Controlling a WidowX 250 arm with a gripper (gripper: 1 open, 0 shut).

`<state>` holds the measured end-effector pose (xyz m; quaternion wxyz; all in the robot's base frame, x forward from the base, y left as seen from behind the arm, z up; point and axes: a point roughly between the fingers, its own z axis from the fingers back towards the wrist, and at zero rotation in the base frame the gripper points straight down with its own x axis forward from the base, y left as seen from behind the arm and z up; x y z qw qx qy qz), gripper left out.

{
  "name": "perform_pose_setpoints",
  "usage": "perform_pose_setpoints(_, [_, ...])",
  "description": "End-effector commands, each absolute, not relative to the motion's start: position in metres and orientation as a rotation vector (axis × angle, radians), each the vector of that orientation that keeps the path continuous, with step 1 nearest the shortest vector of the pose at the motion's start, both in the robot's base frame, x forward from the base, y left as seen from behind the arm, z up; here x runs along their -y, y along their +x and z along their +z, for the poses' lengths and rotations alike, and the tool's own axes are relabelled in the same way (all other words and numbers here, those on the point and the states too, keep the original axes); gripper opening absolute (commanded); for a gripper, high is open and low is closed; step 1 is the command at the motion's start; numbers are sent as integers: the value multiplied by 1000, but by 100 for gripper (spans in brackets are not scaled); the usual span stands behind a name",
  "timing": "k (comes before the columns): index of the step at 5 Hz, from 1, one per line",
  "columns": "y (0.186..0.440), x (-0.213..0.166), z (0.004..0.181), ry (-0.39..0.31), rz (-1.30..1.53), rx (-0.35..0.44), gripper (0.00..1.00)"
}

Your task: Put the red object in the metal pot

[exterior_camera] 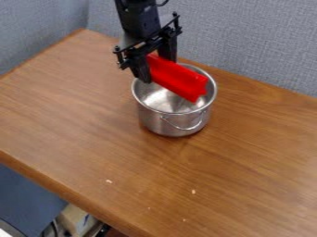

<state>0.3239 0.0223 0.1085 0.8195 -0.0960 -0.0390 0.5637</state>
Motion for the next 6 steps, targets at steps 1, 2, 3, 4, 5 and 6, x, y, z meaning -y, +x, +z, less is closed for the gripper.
perform_pose_setpoints(1, [332,-24,119,-222,1208,141,0])
perform_pose_setpoints(2, [333,-25,116,-220,1209,159,0])
perform_pose_setpoints(3, [334,-27,113,-222,1214,179,0])
perform_pose_setpoints(4, [335,-27,111,-224,1214,194,0])
perform_pose_setpoints(5, [336,-27,111,-227,1215,206,0])
perform_pose_setpoints(6, [338,-25,107,-216,1209,212,100])
